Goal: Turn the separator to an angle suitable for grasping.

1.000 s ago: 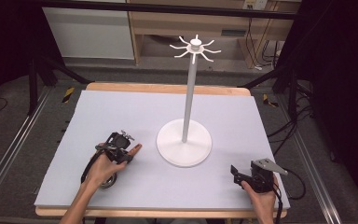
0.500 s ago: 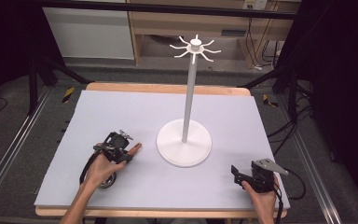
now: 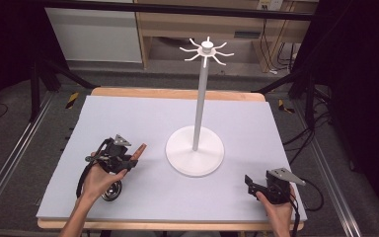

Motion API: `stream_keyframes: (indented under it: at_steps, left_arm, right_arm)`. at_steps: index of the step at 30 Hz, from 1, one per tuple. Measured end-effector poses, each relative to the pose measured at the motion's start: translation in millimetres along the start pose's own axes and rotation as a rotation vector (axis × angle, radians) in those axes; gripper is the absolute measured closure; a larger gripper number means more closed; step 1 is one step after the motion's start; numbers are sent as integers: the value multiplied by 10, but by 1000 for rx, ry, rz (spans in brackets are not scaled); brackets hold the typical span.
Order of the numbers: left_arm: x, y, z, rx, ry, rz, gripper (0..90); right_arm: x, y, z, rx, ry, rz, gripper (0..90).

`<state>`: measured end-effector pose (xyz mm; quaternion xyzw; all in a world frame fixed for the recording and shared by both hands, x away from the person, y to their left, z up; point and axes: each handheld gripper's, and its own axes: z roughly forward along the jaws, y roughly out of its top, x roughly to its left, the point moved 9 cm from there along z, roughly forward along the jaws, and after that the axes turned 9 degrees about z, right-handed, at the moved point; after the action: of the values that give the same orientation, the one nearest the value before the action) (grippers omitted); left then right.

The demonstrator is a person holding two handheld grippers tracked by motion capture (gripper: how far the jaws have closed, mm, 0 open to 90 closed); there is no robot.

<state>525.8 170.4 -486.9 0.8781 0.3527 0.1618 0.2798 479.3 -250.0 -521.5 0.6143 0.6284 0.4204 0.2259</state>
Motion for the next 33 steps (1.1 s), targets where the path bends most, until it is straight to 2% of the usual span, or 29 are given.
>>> stream_keyframes:
  at_steps: [3,7,9,11,12,13,15,17,18,20,21,25,26,27,28,29,33]
  left_arm:
    - [-4,25,-74,-24,0,3,672]
    - [-8,115,-242,-107,16,-2,673]
    - [-12,135,-277,-126,17,-4,672]
    - [-30,197,-381,-190,23,-16,672]
    - [-30,197,-381,-190,23,-16,672]
    - [-31,217,-418,-210,28,-15,672]
    - [-18,288,-528,-286,47,-26,672]
    - [-17,340,-598,-339,48,-41,672]
    - [-17,340,-598,-339,48,-41,672]
    - [-20,406,-689,-390,58,-42,672]
    - [-20,406,-689,-390,58,-42,672]
    - [-30,550,-881,-479,64,-50,672]
    - [-30,550,-881,-479,64,-50,672]
    - [-34,606,-947,-508,71,-47,671]
    - [-34,606,-947,-508,71,-47,672]
    - [-44,655,-1011,-533,73,-47,672]
    - [-71,721,-1095,-572,74,-46,672]
  right_arm:
    - [0,1,0,0,0,0,164]
    - [-7,-2,10,1,0,-1,164]
    - [-7,-6,11,1,0,4,165]
    - [-8,-16,13,3,0,17,166]
    - [-8,-16,13,3,0,17,166]
    - [-6,-21,16,6,2,18,166]
    - [-9,-20,15,6,0,14,167]
    - [-7,-16,8,4,1,17,167]
    - [-7,-16,8,4,1,17,167]
    - [-12,-8,1,-3,2,15,169]
    - [-12,-9,1,-3,2,15,170]
    - [-9,-11,2,-3,3,14,170]
    - [-8,-10,2,-3,4,15,170]
    - [-9,-9,2,-3,3,15,170]
    - [-9,-9,2,-3,3,15,170]
    - [-11,-6,2,-3,3,14,170]
    - [-7,-7,-2,-4,5,15,170]
